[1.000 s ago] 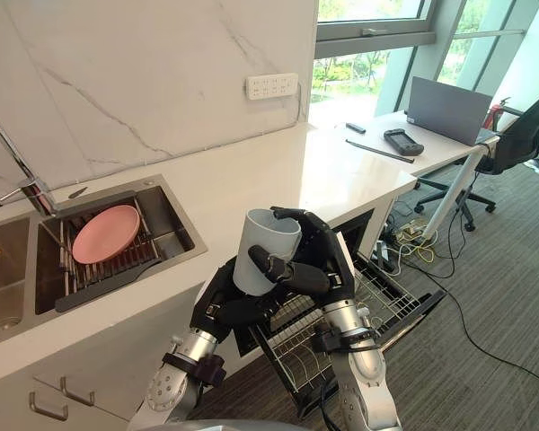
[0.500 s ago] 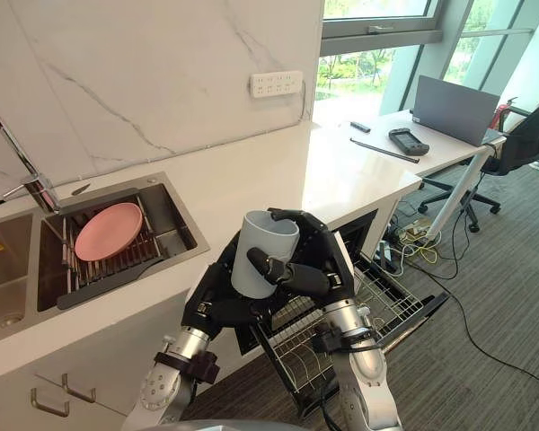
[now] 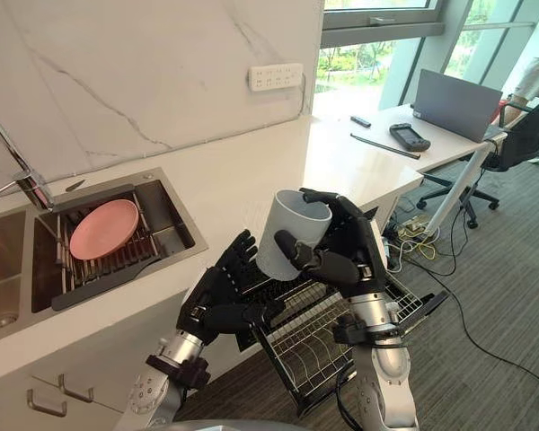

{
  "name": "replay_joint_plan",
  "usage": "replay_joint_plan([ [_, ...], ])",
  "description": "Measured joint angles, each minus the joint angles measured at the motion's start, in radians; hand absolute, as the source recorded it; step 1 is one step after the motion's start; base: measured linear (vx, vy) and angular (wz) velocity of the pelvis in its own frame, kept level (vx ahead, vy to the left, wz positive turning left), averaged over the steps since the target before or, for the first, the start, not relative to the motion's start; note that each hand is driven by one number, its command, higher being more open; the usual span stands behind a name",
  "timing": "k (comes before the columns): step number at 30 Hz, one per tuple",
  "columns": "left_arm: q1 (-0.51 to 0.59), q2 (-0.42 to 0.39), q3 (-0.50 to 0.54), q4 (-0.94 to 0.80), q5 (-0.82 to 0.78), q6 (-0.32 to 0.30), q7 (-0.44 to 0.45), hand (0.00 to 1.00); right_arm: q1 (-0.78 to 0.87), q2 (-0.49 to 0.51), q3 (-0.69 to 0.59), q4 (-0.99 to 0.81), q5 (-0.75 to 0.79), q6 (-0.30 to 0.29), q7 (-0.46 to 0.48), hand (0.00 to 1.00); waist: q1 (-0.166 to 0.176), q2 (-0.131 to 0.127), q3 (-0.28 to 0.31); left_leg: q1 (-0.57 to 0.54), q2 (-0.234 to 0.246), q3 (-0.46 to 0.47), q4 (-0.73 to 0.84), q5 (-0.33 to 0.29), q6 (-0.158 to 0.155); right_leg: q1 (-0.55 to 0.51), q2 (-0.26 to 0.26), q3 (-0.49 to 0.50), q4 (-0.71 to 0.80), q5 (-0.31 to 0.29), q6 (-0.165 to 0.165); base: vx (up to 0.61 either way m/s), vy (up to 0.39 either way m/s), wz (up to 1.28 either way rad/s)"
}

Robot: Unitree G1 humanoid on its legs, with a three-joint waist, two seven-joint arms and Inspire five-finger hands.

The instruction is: Walk over to the sink, pick up the cup, carry it to the dishwasher, place the cup inside the dishwasher, then close the dishwasher door

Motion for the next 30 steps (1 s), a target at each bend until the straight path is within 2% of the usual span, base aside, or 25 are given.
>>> replay_joint_plan([
  [6,0.008,0.018,-0.058,0.045,0.053,0.057,-0.05,1.0,0.0,-0.012,-0.019,0.001,0.0,0.019,0.018,0.0,-0.003,-0.001,0.027,0.006,0.0,0.009,-0.005,0.0,0.0,-0.003,0.0,0.009,0.0,0.0,0.0,0.0,0.007,-0.05],
  [12,0.035,0.035,-0.063,0.152,0.082,0.1,-0.03,1.0,0.016,-0.032,-0.031,0.053,-0.016,0.035,0.042,0.0,-0.005,-0.002,0.03,0.006,0.0,0.015,-0.008,-0.001,0.0,-0.007,0.001,0.015,0.0,-0.001,0.002,0.0,0.002,-0.03],
  [20,0.092,0.044,0.048,0.332,0.099,0.097,0.069,1.0,0.063,-0.054,-0.041,0.136,-0.087,0.051,0.06,0.0,-0.001,-0.002,0.06,0.006,0.0,0.01,-0.009,-0.001,0.0,-0.005,0.0,0.009,0.0,-0.004,0.004,0.0,0.0,0.02],
  [25,0.102,0.052,0.136,0.474,0.102,0.062,0.127,1.0,0.079,-0.052,-0.042,0.305,-0.15,0.052,0.056,0.0,0.001,0.003,0.062,0.019,-0.006,-0.008,-0.02,0.001,0.001,0.002,-0.008,-0.012,0.025,-0.026,0.015,0.0,0.005,0.1],
  [30,0.107,0.052,0.18,0.564,0.102,0.03,0.145,1.0,0.1,-0.051,-0.042,0.397,-0.247,0.052,0.034,0.0,0.003,0.008,0.067,0.029,-0.016,-0.028,-0.025,0.002,0.003,0.016,-0.021,-0.036,0.037,-0.041,0.024,0.0,0.017,0.16],
])
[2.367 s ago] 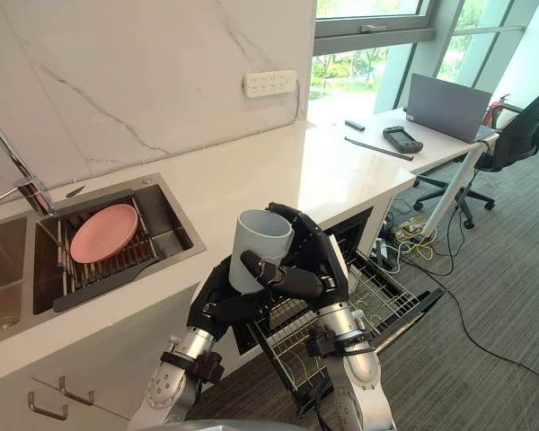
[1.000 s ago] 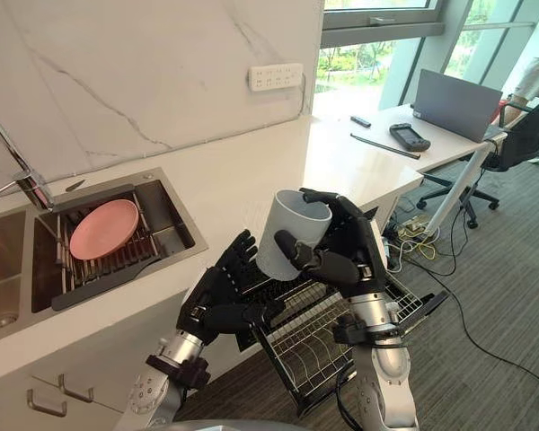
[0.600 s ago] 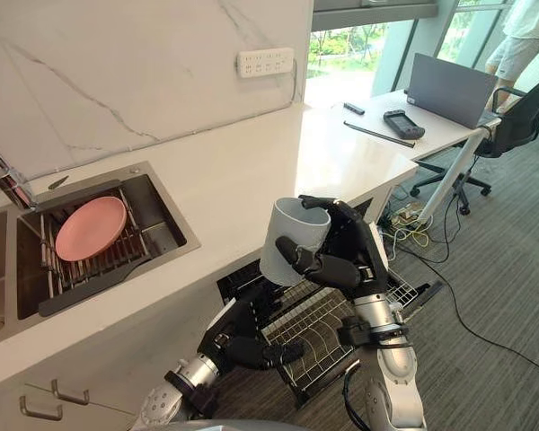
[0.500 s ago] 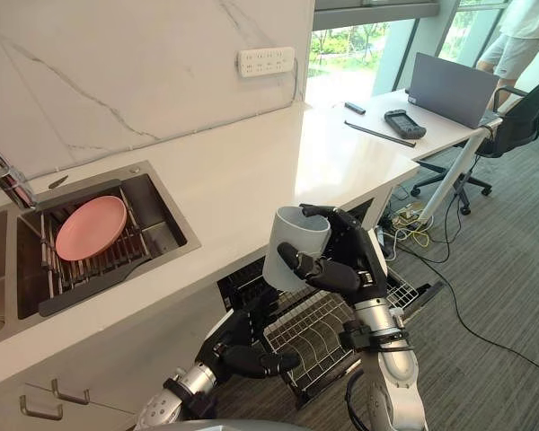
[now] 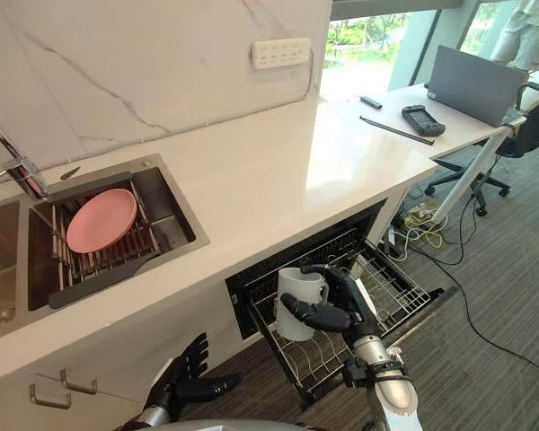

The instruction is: Walk over to the sink, pick up the cup, carry it to the dishwasher, place the cup inside the dishwasher, then close the dishwasher door

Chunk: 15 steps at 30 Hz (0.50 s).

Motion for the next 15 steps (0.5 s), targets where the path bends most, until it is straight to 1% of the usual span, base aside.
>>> replay_joint_plan([
  [4,-0.001,-0.001,0.002,0.053,0.022,-0.006,0.001,1.0,-0.001,0.0,0.001,0.067,-0.06,0.0,-0.037,0.0,0.002,-0.002,0.005,0.007,-0.005,-0.009,-0.002,0.0,0.0,0.001,-0.008,-0.011,0.023,-0.014,0.005,-0.02,0.011,0.08],
  [6,-0.016,-0.002,0.01,0.088,0.038,-0.015,0.001,1.0,-0.009,-0.001,0.001,0.111,-0.13,0.005,-0.075,0.0,0.004,-0.004,0.012,0.007,-0.006,-0.014,-0.001,0.0,0.001,0.001,-0.01,-0.016,0.031,-0.018,0.006,-0.03,0.001,0.07],
  [11,-0.032,-0.008,0.023,0.159,0.04,-0.022,0.002,1.0,-0.016,-0.004,0.001,0.211,-0.216,0.017,-0.152,0.0,0.015,-0.005,0.018,0.007,-0.011,-0.025,0.001,0.003,0.004,0.002,-0.016,-0.025,0.04,-0.022,0.008,-0.03,0.002,0.06],
  [15,-0.05,-0.015,0.069,0.21,0.04,-0.026,0.002,1.0,-0.05,-0.008,0.001,0.29,-0.263,0.03,-0.218,0.0,0.02,-0.009,0.038,0.005,-0.02,-0.039,0.006,0.003,0.007,0.002,-0.028,-0.037,0.061,-0.029,0.013,-0.05,0.015,0.1],
])
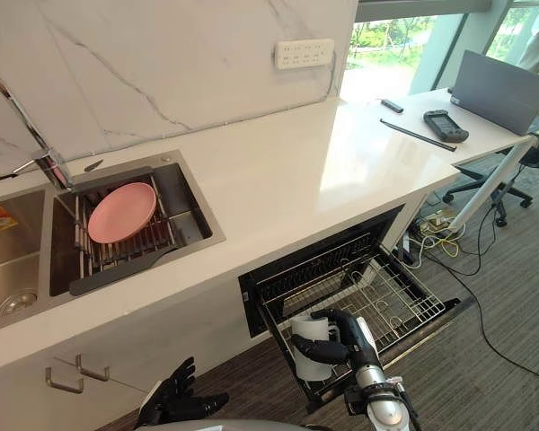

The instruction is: Walk over to the sink, pick up the cup, carry it to the dishwasher, place the cup inside the dishwasher, then close the dishwasher door

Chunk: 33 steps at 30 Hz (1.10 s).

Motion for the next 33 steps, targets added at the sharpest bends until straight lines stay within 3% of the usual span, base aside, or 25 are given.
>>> replay_joint_plan([
  [6,-0.034,0.001,0.054,0.074,0.022,0.004,-0.001,1.0,-0.079,-0.013,0.0,0.06,-0.039,0.009,-0.079,0.0,0.013,-0.003,0.044,-0.067,-0.011,-0.015,0.049,-0.014,0.017,-0.039,-0.015,-0.015,0.009,0.005,0.008,-0.07,0.028,0.11],
  [10,-0.116,0.011,0.062,0.105,-0.036,0.011,-0.003,1.0,-0.216,-0.039,-0.007,0.127,-0.038,0.014,-0.126,0.0,0.038,-0.006,0.134,-0.153,-0.014,-0.021,0.111,-0.023,0.023,-0.09,-0.022,-0.02,0.01,0.029,0.006,-0.06,0.037,0.08],
  [14,-0.161,0.015,0.065,0.112,-0.065,0.018,-0.002,1.0,-0.302,-0.047,-0.039,0.144,-0.043,0.022,-0.162,0.0,0.048,-0.002,0.174,-0.21,-0.02,-0.031,0.134,-0.021,0.029,-0.132,-0.028,-0.028,0.01,0.038,0.01,0.0,0.029,0.1],
  [20,-0.226,0.016,0.089,0.112,-0.087,0.016,-0.001,1.0,-0.461,-0.14,-0.048,0.158,-0.092,0.057,-0.211,0.0,0.063,0.011,0.238,-0.28,-0.026,-0.037,0.153,-0.011,0.034,-0.198,-0.033,-0.033,0.011,0.045,0.012,0.03,0.012,0.04],
  [25,-0.262,0.008,0.088,0.115,-0.106,0.014,-0.001,1.0,-0.578,-0.195,-0.076,0.202,-0.127,0.087,-0.213,0.0,0.064,0.027,0.296,-0.315,-0.029,-0.037,0.145,0.001,0.03,-0.237,-0.035,-0.036,0.016,0.046,0.012,0.0,0.001,0.01],
  [33,-0.308,-0.019,0.08,0.117,-0.133,0.005,-0.003,1.0,-0.646,-0.213,-0.075,0.271,-0.127,0.101,-0.179,0.0,0.063,0.045,0.33,-0.348,-0.04,-0.04,0.137,0.03,0.023,-0.271,-0.047,-0.041,0.022,0.047,0.013,0.0,0.0,0.03],
])
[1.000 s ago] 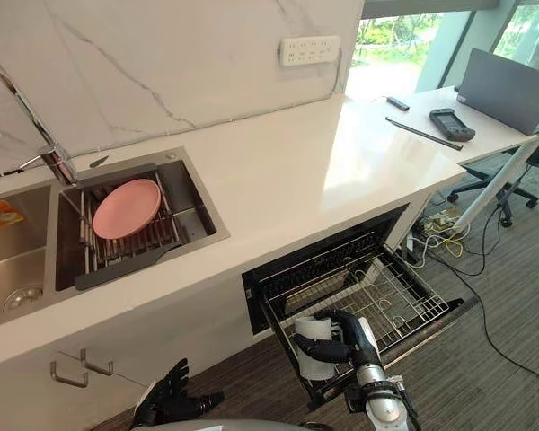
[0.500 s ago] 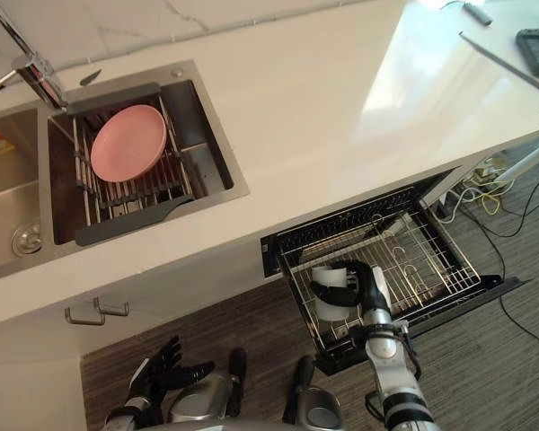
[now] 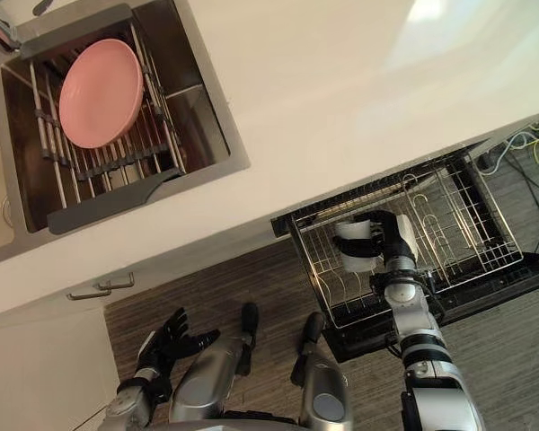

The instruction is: Walk over to the sink, pick up the cup, carry it to the dishwasher, place the cup inside the dishwasher, then close the dishwasher door

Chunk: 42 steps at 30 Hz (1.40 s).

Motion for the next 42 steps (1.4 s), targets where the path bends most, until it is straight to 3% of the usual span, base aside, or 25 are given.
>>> replay_joint_plan([
  [8,-0.049,-0.019,-0.002,0.014,0.0,-0.001,0.0,1.0,-0.024,0.004,0.008,0.044,0.0,0.0,0.015,0.0,0.0,0.014,0.011,-0.034,-0.009,-0.027,-0.001,0.025,0.003,-0.028,-0.009,-0.027,0.017,0.006,-0.004,-0.05,0.013,0.11],
  [9,-0.054,-0.02,-0.002,0.021,0.0,-0.001,0.0,1.0,-0.029,0.005,0.015,0.048,-0.001,0.0,0.017,1.0,0.0,0.015,0.011,-0.039,-0.009,-0.028,-0.002,0.027,0.005,-0.034,-0.009,-0.027,0.017,0.01,-0.006,-0.08,0.013,0.02],
  [25,-0.103,-0.022,-0.022,0.039,-0.008,0.007,0.002,1.0,-0.048,0.027,0.038,0.088,0.012,-0.015,-0.017,1.0,0.0,0.023,0.021,-0.053,-0.008,-0.043,-0.066,0.078,0.011,-0.086,-0.011,-0.037,0.055,0.023,-0.02,-0.06,0.007,0.03],
  [31,-0.104,-0.021,-0.025,0.042,-0.006,0.007,0.002,1.0,0.043,0.059,-0.015,-0.047,0.076,-0.054,-0.04,1.0,-0.003,0.02,0.019,-0.027,-0.007,-0.039,-0.07,0.078,0.013,-0.063,-0.011,-0.036,0.059,0.014,-0.02,0.06,-0.01,0.0],
  [34,-0.102,-0.019,-0.025,0.06,0.005,0.004,0.003,1.0,0.134,0.103,-0.037,-0.149,0.103,-0.082,-0.039,1.0,-0.008,0.001,0.007,0.012,-0.005,-0.027,-0.074,0.075,0.008,-0.027,-0.011,-0.035,0.059,0.004,-0.018,0.05,-0.009,-0.01],
  [37,-0.07,-0.013,-0.022,0.072,0.035,0.005,0.013,1.0,0.242,0.179,-0.041,-0.236,0.141,-0.1,-0.018,1.0,-0.024,-0.047,-0.045,0.056,-0.001,-0.023,-0.101,0.074,0.008,0.005,-0.006,-0.034,0.057,-0.007,-0.018,0.01,-0.003,-0.01],
  [39,-0.047,-0.014,-0.023,0.078,0.051,0.005,0.021,1.0,0.293,0.206,-0.041,-0.265,0.158,-0.102,0.005,1.0,-0.028,-0.065,-0.079,0.072,-0.001,-0.016,-0.111,0.071,0.005,0.016,-0.006,-0.03,0.055,-0.01,-0.017,0.03,0.0,-0.08],
  [42,-0.006,-0.016,-0.018,0.08,0.054,0.006,0.023,1.0,0.393,0.244,-0.049,-0.313,0.167,-0.108,0.041,1.0,-0.029,-0.073,-0.144,0.119,-0.001,0.0,-0.142,0.068,0.005,0.049,-0.003,-0.017,0.042,-0.012,-0.015,0.03,0.01,-0.15],
])
